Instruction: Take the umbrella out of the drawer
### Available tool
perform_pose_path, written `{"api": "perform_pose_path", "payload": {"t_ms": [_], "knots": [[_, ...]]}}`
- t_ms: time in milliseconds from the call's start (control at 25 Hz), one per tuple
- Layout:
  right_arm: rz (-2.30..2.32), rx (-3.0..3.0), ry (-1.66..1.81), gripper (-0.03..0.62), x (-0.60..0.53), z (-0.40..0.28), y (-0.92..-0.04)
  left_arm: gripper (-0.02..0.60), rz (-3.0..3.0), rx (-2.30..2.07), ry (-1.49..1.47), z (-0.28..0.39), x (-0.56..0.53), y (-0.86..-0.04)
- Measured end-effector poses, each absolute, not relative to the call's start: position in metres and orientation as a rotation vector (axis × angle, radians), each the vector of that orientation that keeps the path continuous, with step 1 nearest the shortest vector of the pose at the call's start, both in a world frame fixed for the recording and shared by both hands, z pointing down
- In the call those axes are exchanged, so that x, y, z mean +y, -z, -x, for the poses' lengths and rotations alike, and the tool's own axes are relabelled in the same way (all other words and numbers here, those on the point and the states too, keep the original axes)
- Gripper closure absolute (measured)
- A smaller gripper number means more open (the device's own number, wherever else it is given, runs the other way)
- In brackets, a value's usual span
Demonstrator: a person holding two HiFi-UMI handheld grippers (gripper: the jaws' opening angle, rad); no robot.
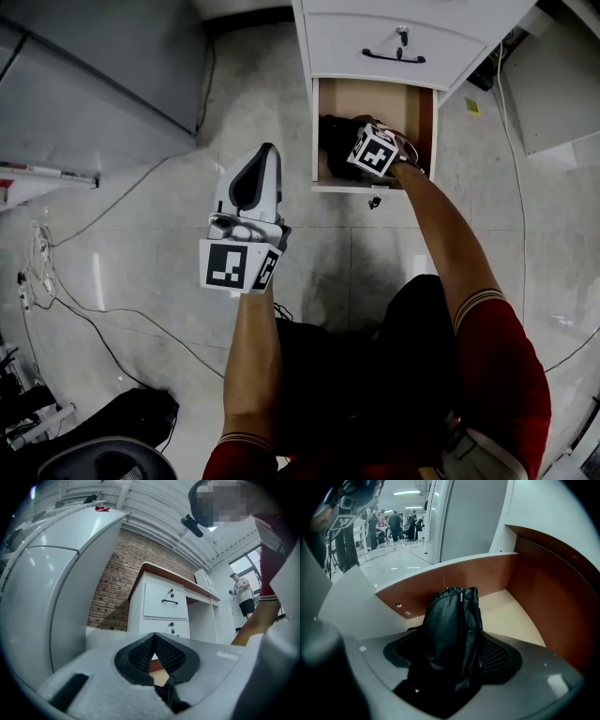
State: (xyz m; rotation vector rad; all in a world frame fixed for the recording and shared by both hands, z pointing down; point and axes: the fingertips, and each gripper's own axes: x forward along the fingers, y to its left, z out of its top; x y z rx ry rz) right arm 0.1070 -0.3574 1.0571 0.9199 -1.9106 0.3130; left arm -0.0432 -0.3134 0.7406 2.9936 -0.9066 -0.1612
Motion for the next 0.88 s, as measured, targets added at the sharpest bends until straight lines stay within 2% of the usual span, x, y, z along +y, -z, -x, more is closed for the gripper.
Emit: {"api": "perform_pose_path", "payload": {"t_ms": [400,880], "knots": [[-0.936,-1.901,-0.288,0.319,-0.357,-0.105,-1.06,0.577,-3.007,-0.875,0.137,0.037,-0.312,-0.745],[-1.149,-1.984,-0.176,0.347,-0.358,-0.126,-0.994,0.577,-3.014,-0.876,0.128,0.033,-0.312,-0.747]]}}
